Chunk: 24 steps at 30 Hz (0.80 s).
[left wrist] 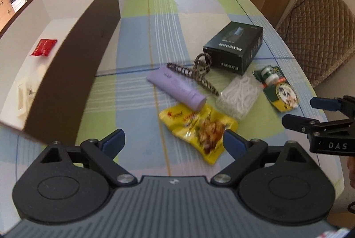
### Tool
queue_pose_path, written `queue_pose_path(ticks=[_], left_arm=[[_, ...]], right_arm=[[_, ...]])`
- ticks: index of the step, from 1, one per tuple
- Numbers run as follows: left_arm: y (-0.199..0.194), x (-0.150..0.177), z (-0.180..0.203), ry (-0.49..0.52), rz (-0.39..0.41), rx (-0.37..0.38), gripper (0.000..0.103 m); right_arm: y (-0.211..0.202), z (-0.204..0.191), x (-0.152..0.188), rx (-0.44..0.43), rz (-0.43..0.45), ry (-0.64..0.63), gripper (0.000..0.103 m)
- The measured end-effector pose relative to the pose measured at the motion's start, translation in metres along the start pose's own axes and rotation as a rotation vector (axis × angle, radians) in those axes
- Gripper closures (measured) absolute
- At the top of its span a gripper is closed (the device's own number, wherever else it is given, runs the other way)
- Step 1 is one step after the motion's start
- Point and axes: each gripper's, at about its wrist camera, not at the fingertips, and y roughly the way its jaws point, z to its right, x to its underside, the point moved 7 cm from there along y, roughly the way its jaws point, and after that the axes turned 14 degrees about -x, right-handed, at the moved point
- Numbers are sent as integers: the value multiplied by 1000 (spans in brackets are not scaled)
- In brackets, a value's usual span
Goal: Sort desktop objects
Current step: 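Grasp the purple tube with the left gripper while the right grasps the green ointment jar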
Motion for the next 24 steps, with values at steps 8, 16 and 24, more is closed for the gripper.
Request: queue_pose_path(ticks=[8,16,24], left_arm=[[43,-33,24,-39,-19,-2,21],[93,-50,36,-19,-91,-58,31],[119,-51,6,-71,-142,-51,68]], right_arm=[[15,46,-16,31,-6,32,32],[22,70,-23,22,-14,62,32],[37,78,-25,3,-16,47,32]])
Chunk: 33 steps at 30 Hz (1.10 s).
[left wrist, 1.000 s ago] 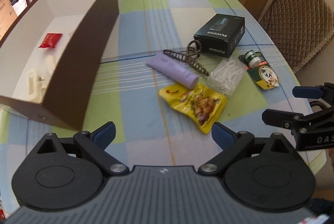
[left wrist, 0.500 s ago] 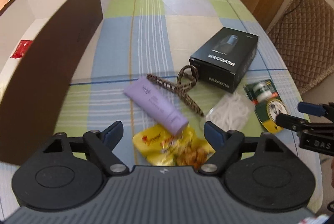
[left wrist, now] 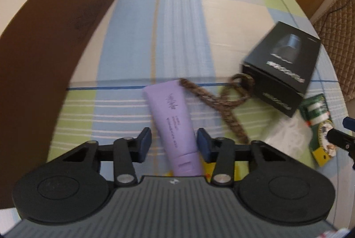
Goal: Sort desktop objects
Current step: 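Grasp the purple tube with the left gripper while the right grasps the green ointment jar, then carry the purple tube and ointment jar over the brown box with both grippers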
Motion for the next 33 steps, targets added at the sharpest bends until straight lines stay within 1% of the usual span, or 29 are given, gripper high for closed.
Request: queue_pose_path(ticks=[1,2,5,7,12,13,15,17,22,24,25,29,33], left_arm=[[1,0,-6,3,8,-5,69],[2,2,-11,9,14,-10,74],[2,7,-25,25,26,-36,75],[1,12,-31,27,27,-48,75],[-5,25,-38,27,20,-47,75],[-5,26,-38,32,23,-48,75],[-6,25,-36,43,28,-52,73],[-4,23,-35,54,31,-57,70],[-3,20,-34,62,41,-45,70],[-4,23,-33,63,41,-43,74],[-5,24,-32,73,41,-46,74],[-14,38,-27,117,40,-58,74],[-24,60,-24,135,28,-31,75]], right_arm=[[2,0,0,3,-1,-15,33],[5,-1,0,6,-4,-33,34],[12,-2,-2,0,-2,-74,41],[18,-3,-5,0,6,-92,46],[36,-2,-10,7,0,-107,60],[40,-1,-10,7,-5,-109,61],[47,-2,-10,12,-12,-121,67],[49,-4,-10,17,-9,-152,71],[46,-4,-5,25,-20,-156,72],[41,-3,-1,26,-25,-151,72],[38,-3,2,27,-28,-148,72],[25,-3,15,18,-52,-133,72],[11,-13,33,-3,-79,-117,72]])
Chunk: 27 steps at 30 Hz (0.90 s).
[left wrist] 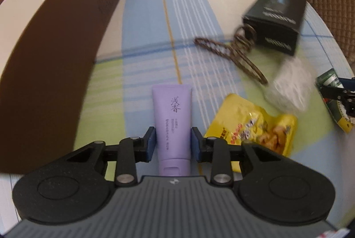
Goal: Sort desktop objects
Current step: 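Carry the purple tube and ointment jar over the brown box with both grippers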
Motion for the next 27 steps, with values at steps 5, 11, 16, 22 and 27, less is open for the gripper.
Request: queue_pose_path(ticks=[5,11,16,22,27], left_arm=[[-12,25,-2,-4,-19,8,75],[-32,45,-13,-8,5,13,75],[-55,52,-25,-33,47,30,75],[-79,53,-38,-52,100,43,75],[-94,53,-50,-70,135,51,75]], right_arm=[[-14,-19,18,-44,-21,23,72],[-24,-53,27,-105,-26,5,72],[-27,-86,24,-156,-15,-37,72],[-29,-121,12,-205,3,-89,72],[-29,-142,2,-235,16,-112,72]])
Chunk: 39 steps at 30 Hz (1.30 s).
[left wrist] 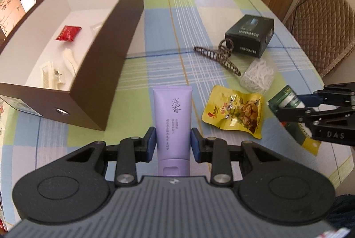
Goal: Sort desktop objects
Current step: 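Carry the purple tube and ointment jar over the brown box with both grippers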
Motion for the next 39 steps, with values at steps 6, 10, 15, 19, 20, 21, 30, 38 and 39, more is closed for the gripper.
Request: queue_pose_path(ticks=[6,10,15,19,20,21,30,38,39], left_arm=[[-14,-5,-13,-12,36,12,75],[-22,-11,-22,-19,63,23,75],[-30,-18,-34,-31,96,28,75],[-35,-25,-44,-45,115,30,75],[-36,-27,-47,-50,121,31,75],[-37,-29,-51,-55,126,30,75],[-43,-38,-88,-95,153,14,75],[-43,-54,-135,-134,192,-26,75],[-43,-58,-142,-139,197,-31,75]], right_arm=[[6,-22,-16,-25,6,-31,72],[9,-34,-26,-33,16,-52,72],[14,-49,-41,-44,28,-84,72],[20,-60,-51,-56,33,-111,72],[22,-64,-54,-60,35,-119,72],[24,-67,-56,-65,36,-126,72],[49,-112,-84,-139,48,-204,72],[73,-147,-118,-194,73,-267,72],[76,-150,-123,-197,77,-274,72]])
